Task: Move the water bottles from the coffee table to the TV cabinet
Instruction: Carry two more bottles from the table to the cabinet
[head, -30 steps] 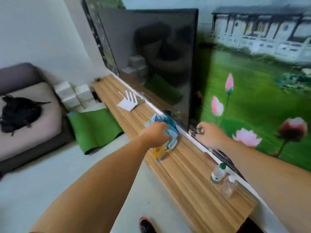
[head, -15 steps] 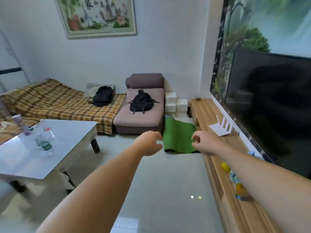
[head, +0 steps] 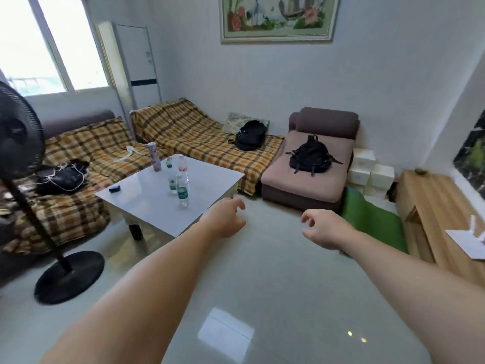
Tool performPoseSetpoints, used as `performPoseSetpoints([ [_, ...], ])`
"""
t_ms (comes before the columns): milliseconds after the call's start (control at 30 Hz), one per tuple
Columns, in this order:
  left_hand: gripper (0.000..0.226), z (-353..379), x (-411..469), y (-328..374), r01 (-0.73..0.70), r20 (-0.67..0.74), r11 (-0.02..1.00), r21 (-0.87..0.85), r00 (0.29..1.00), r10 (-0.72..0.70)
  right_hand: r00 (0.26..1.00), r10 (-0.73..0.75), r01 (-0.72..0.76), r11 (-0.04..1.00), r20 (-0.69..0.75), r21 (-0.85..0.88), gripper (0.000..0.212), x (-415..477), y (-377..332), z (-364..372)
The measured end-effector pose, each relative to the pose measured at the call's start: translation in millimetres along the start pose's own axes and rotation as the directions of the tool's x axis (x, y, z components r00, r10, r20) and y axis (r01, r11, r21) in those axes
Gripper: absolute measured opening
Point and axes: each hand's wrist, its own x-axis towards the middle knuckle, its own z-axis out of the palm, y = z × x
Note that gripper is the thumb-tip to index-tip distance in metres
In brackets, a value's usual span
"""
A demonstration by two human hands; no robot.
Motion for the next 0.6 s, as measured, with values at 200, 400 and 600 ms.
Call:
performPoseSetpoints([
  [200,0.036,-9.1,7.3,-80.7,0.123,-0.012,0.991,-0.047,0.992,-0.123,0.985,-0.142,0.147,0.988,0.095,-0.051,0.035,73.6,-72.4,34.8],
  [400,0.037,-24.7,36.6,-132.1,0.285,-0.037,0.958,-0.036,0.957,-0.286,0.95,-0.262,0.269,0.963,0.168,-0.018,0.035,158.4,-111.0,59.4],
  [600,0.036,-38.8,63.5,-171.2,0.397,-0.043,0.918,0.0,0.917,-0.397,0.911,-0.325,0.33,0.944,0.254,0.023,0.034,233.3,-140.1,75.5],
])
